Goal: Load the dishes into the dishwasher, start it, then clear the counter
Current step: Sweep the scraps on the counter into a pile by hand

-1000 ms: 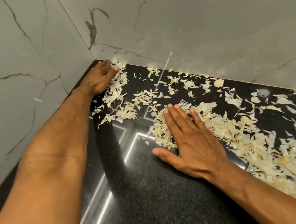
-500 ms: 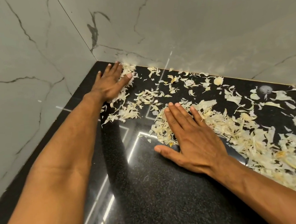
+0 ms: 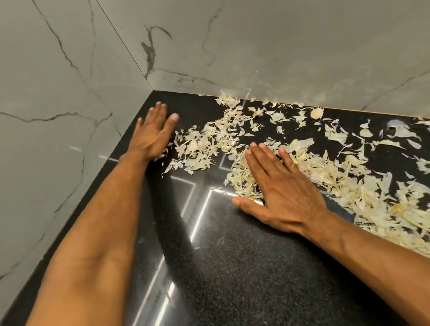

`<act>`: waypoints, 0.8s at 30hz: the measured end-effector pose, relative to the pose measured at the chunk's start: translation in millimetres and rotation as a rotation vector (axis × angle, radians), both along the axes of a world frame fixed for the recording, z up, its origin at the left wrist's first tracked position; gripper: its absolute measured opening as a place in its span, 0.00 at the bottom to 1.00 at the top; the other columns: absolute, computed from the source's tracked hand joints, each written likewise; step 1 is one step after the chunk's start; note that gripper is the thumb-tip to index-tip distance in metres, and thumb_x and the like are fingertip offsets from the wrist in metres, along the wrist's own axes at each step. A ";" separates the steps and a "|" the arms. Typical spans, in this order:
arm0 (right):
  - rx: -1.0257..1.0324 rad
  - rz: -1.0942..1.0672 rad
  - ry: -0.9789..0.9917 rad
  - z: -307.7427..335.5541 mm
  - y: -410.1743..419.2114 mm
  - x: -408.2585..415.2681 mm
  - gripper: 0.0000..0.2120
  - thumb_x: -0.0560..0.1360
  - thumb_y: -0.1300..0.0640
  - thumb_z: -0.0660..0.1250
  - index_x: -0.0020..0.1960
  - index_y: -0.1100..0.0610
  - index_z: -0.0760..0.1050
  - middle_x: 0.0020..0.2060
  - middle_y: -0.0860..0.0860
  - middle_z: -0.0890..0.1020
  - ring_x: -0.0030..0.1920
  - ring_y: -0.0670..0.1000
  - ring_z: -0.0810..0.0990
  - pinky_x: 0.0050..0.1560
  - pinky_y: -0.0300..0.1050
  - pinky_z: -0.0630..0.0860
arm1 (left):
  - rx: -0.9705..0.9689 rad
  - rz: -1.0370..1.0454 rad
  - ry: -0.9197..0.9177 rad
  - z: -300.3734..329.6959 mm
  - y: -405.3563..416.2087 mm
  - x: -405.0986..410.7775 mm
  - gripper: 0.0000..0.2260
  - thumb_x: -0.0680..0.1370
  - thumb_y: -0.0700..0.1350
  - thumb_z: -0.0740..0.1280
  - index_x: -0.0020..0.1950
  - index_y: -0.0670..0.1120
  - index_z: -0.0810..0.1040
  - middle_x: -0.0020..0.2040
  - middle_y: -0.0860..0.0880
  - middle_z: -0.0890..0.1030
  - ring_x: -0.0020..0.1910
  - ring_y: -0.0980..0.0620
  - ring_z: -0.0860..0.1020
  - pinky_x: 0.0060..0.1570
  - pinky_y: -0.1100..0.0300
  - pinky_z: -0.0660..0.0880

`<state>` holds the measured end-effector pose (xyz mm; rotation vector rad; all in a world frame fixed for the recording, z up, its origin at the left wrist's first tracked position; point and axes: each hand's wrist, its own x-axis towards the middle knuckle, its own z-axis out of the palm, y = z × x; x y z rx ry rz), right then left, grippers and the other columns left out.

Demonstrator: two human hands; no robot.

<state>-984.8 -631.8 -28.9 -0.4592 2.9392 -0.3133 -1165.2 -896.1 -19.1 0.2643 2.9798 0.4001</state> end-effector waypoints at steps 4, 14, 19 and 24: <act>0.017 0.009 0.013 -2.2 0.2 -0.5 0.47 0.68 0.25 0.28 0.75 0.55 0.26 0.74 0.52 0.29 0.74 0.51 0.28 0.71 0.49 0.27 | -0.030 0.120 -0.022 -12.7 -24.5 15.3 0.31 0.81 0.65 0.41 0.80 0.50 0.48 0.80 0.51 0.47 0.78 0.54 0.44 0.76 0.48 0.41; -0.047 -0.031 0.088 -3.1 1.9 2.6 0.40 0.73 0.32 0.30 0.77 0.56 0.33 0.75 0.53 0.36 0.75 0.48 0.34 0.73 0.49 0.30 | -0.084 -0.184 -0.005 -8.9 63.2 77.9 0.38 0.76 0.69 0.34 0.79 0.49 0.45 0.80 0.50 0.45 0.78 0.53 0.42 0.76 0.50 0.39; -0.138 -0.164 0.122 2.2 7.7 7.3 0.35 0.75 0.44 0.38 0.79 0.58 0.41 0.79 0.56 0.45 0.78 0.51 0.41 0.76 0.48 0.34 | 0.043 -0.322 -0.026 -8.4 106.2 113.4 0.43 0.72 0.73 0.33 0.80 0.48 0.46 0.80 0.51 0.46 0.78 0.56 0.43 0.76 0.55 0.40; -0.128 -0.186 0.109 0.8 5.6 5.5 0.35 0.74 0.44 0.35 0.79 0.58 0.40 0.79 0.57 0.46 0.79 0.53 0.42 0.76 0.49 0.34 | 0.256 -0.092 0.066 3.5 85.6 108.9 0.33 0.79 0.65 0.42 0.79 0.49 0.48 0.80 0.51 0.48 0.77 0.57 0.45 0.75 0.54 0.38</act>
